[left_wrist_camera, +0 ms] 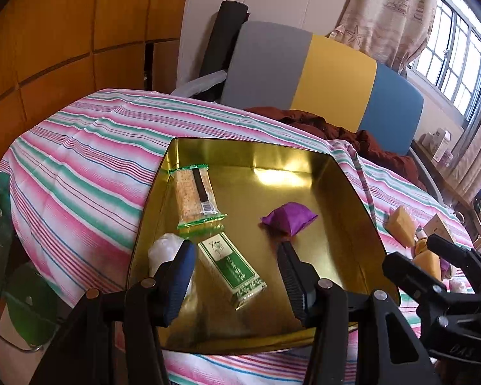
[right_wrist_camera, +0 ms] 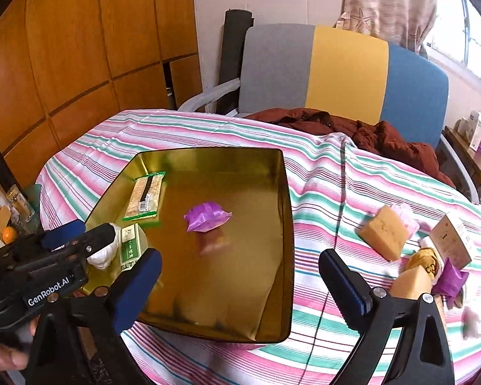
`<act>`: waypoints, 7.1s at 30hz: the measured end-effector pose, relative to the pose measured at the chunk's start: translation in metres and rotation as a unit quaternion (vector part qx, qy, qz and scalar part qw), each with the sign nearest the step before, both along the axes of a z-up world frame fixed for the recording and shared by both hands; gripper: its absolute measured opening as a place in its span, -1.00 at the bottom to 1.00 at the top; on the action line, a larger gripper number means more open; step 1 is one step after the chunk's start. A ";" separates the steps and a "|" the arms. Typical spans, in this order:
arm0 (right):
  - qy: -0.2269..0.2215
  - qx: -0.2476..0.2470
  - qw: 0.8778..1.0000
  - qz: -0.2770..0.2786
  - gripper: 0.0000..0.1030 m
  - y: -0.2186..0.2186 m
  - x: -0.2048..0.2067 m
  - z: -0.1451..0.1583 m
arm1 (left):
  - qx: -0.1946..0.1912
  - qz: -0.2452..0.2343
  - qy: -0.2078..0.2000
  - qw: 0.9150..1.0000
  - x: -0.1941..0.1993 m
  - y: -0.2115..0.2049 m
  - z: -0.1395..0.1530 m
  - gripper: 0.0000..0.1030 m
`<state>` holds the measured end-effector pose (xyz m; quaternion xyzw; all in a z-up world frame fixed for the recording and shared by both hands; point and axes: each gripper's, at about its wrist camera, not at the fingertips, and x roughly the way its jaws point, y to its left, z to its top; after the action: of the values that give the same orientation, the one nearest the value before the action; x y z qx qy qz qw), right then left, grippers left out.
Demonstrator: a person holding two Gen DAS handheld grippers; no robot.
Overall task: Organize objects
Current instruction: 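Carry the cracker packet and box into the gold tray and open both tools, then move both open tools back from the tray toward the remaining items, then grasp the yellow sponge with the left tool while the right tool grasps the beige barcode box, then carry the sponge and beige box into the gold tray and open both tools, then withdraw both open tools from the tray toward the remaining items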
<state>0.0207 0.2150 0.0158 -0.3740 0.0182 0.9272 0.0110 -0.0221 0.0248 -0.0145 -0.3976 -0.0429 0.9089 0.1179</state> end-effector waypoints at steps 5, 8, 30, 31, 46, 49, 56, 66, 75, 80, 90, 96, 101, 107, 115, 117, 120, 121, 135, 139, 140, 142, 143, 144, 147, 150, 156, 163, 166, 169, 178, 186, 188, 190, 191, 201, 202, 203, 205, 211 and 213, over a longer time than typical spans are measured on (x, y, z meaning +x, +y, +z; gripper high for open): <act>0.009 0.005 1.000 -0.003 0.93 0.000 0.006 0.001 | -0.006 0.000 0.007 1.000 0.006 0.002 0.002 0.04; 0.013 0.010 1.000 -0.007 0.93 0.000 0.010 0.001 | -0.007 -0.003 0.012 1.000 0.009 0.004 0.004 0.04; 0.022 0.005 0.999 -0.033 0.98 0.024 0.022 0.001 | -0.008 -0.068 0.026 0.997 0.020 0.030 0.009 0.04; 0.022 0.004 0.999 -0.037 0.98 0.027 0.023 0.002 | -0.009 -0.073 0.028 0.997 0.021 0.033 0.009 0.04; -0.001 -0.011 0.987 -0.161 0.99 0.140 0.051 0.000 | -0.009 -0.149 0.038 0.988 0.028 0.067 0.017 0.04; -0.007 -0.017 0.982 -0.187 0.99 0.169 0.059 0.002 | -0.008 -0.172 0.040 0.984 0.030 0.081 0.021 0.04; -0.002 -0.015 0.962 -0.273 0.99 0.254 0.081 0.017 | -0.009 -0.240 0.045 0.970 0.040 0.123 0.028 0.04; 0.010 -0.113 0.923 -0.369 0.99 0.336 0.105 -0.003 | -0.023 -0.319 0.031 0.947 0.050 0.191 0.020 0.04; 0.015 -0.154 0.914 -0.375 0.99 0.346 0.113 -0.009 | -0.038 -0.387 -0.001 0.921 0.058 0.261 -0.004 0.05; 0.014 -0.149 0.919 -0.366 0.99 0.342 0.108 -0.007 | -0.050 -0.407 -0.023 0.912 0.055 0.295 -0.023 0.11; -0.002 -0.144 0.929 -0.341 0.99 0.338 0.099 -0.012 | -0.051 -0.419 -0.052 0.905 0.036 0.322 -0.056 -0.31; -0.045 -0.098 0.957 -0.270 0.99 0.326 0.067 -0.008 | -0.037 -0.410 -0.053 0.910 0.037 0.300 -0.053 -0.32; -0.106 0.010 0.981 -0.161 0.99 0.322 0.005 -0.011 | -0.023 -0.411 -0.045 0.910 0.043 0.286 -0.044 -0.32; -0.176 0.057 0.976 -0.116 0.99 0.330 -0.040 -0.041 | -0.006 -0.408 -0.039 0.912 0.048 0.271 -0.031 -0.32; -0.161 0.015 0.975 -0.152 -0.03 0.342 -0.026 -0.049 | 0.004 -0.400 -0.030 0.916 0.054 0.252 -0.018 -0.31; -0.147 0.012 0.975 -0.166 -0.03 0.344 -0.020 -0.041 | 0.007 -0.396 -0.025 0.918 0.055 0.247 -0.015 -0.31; -0.120 0.014 0.975 -0.186 -0.03 0.345 -0.009 -0.020 | 0.013 -0.387 -0.019 0.922 0.054 0.239 -0.008 -0.31; -0.107 0.011 0.976 -0.189 -0.03 0.344 -0.006 -0.010 | 0.016 -0.383 -0.015 0.924 0.054 0.235 -0.005 -0.31; -0.023 -0.050 0.997 -0.062 -0.03 0.211 -0.022 0.060 | 0.046 -0.265 0.018 0.963 0.027 0.142 0.027 -0.31; -0.035 -0.060 0.998 -0.001 -0.03 0.153 -0.038 0.055 | 0.052 -0.213 0.017 0.976 0.013 0.103 0.027 -0.31; -0.038 -0.062 0.997 0.011 -0.03 0.142 -0.040 0.052 | 0.053 -0.201 0.018 0.978 0.010 0.095 0.026 -0.31; -0.045 -0.065 0.996 0.036 -0.03 0.113 -0.046 0.046 | 0.055 -0.175 0.018 0.983 0.001 0.078 0.024 -0.31; -0.050 -0.067 0.995 0.046 -0.03 0.100 -0.050 0.042 | 0.053 -0.158 0.021 0.986 -0.004 0.068 0.024 -0.31; -0.053 -0.068 0.995 0.054 -0.03 0.090 -0.053 0.039 | 0.051 -0.148 0.024 0.987 -0.008 0.062 0.024 -0.31; -0.063 -0.067 0.993 0.073 -0.03 0.064 -0.063 0.030 | 0.047 -0.121 0.031 0.991 -0.021 0.046 0.025 -0.31; -0.074 -0.061 0.992 0.077 -0.03 0.043 -0.077 0.024 | 0.032 -0.097 0.045 0.994 -0.040 0.035 0.028 -0.30; -0.052 -0.067 0.995 0.049 0.57 0.034 -0.112 0.031 | 0.012 -0.046 0.051 0.998 -0.075 0.019 0.034 0.22; -0.060 -0.070 0.995 0.045 0.69 0.032 -0.105 0.023 | 0.031 -0.045 0.042 0.998 -0.069 0.012 0.027 0.47; -0.065 -0.065 0.995 0.044 0.69 0.029 -0.092 0.016 | 0.036 -0.042 0.032 0.998 -0.058 0.012 0.021 0.47; -0.065 -0.067 0.995 0.045 0.70 0.027 -0.078 0.011 | 0.036 -0.041 0.024 0.998 -0.047 0.013 0.017 0.47; -0.036 -0.033 0.998 0.045 0.80 0.009 -0.043 0.014 | 0.026 -0.030 0.015 0.999 -0.026 0.012 0.015 0.47; -0.011 0.007 0.999 0.035 0.86 -0.001 -0.016 0.017 | 0.016 -0.011 0.021 1.000 -0.010 0.007 0.016 0.47; -0.008 0.016 0.999 0.031 0.86 0.000 -0.010 0.016 | 0.015 -0.009 0.020 1.000 -0.009 0.006 0.015 0.47; -0.006 0.025 0.999 0.025 0.88 0.001 -0.005 0.015 | 0.013 -0.011 0.018 1.000 -0.006 0.006 0.014 0.47; -0.007 0.027 0.999 0.022 0.89 0.002 -0.004 0.014 | 0.010 -0.010 0.019 1.000 -0.005 0.006 0.014 0.47; -0.006 0.021 1.000 0.001 0.92 0.021 0.009 0.013 | 0.002 -0.040 0.019 0.999 0.005 0.018 0.013 0.47; -0.006 0.021 1.000 -0.001 0.92 0.023 0.010 0.013 | 0.000 -0.042 0.019 0.999 0.006 0.020 0.013 0.47; -0.006 0.020 1.000 -0.003 0.93 0.025 0.011 0.012 | -0.003 -0.046 0.019 0.999 0.007 0.022 0.013 0.47; -0.007 0.020 1.000 -0.007 0.93 0.028 0.012 0.011 | -0.005 -0.051 0.018 0.999 0.008 0.025 0.012 0.47; -0.017 0.018 0.999 -0.024 0.93 0.048 0.013 0.006 | -0.012 -0.074 0.022 0.997 0.011 0.036 0.014 0.47; -0.023 0.017 0.999 -0.030 0.93 0.058 0.012 0.004 | -0.008 -0.084 0.024 0.996 0.013 0.040 0.014 0.47</act>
<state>0.0329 0.2731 0.0200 -0.3942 0.0136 0.9178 0.0450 -0.0095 0.0651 -0.0002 -0.3785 0.0006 0.9056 0.1912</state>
